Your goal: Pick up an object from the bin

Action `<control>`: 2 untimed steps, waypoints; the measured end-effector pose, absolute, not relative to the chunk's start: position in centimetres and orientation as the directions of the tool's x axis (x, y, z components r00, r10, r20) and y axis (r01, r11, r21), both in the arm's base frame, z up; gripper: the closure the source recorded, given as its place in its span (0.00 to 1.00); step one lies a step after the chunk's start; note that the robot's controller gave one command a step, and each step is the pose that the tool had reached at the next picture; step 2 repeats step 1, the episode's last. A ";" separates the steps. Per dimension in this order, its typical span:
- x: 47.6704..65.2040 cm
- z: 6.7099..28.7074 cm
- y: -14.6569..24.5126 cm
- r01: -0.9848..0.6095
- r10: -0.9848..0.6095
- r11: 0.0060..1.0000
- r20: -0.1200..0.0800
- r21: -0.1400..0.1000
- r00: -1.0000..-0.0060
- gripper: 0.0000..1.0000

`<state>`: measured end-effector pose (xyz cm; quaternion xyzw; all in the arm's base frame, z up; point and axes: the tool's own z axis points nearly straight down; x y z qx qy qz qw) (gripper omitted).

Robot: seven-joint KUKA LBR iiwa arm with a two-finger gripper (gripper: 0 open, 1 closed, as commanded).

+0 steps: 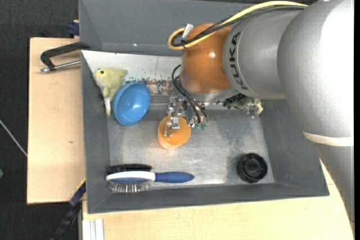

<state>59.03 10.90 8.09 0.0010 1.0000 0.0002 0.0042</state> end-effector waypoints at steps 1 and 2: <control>59.2 10.9 11.0 0.002 0.002 1.000 -0.009 0.003 -1.000 1.00; 59.2 10.9 11.0 0.002 0.002 1.000 -0.009 0.003 -1.000 1.00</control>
Offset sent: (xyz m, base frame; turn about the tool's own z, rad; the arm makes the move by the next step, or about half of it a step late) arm 0.0000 0.0001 0.0254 0.0000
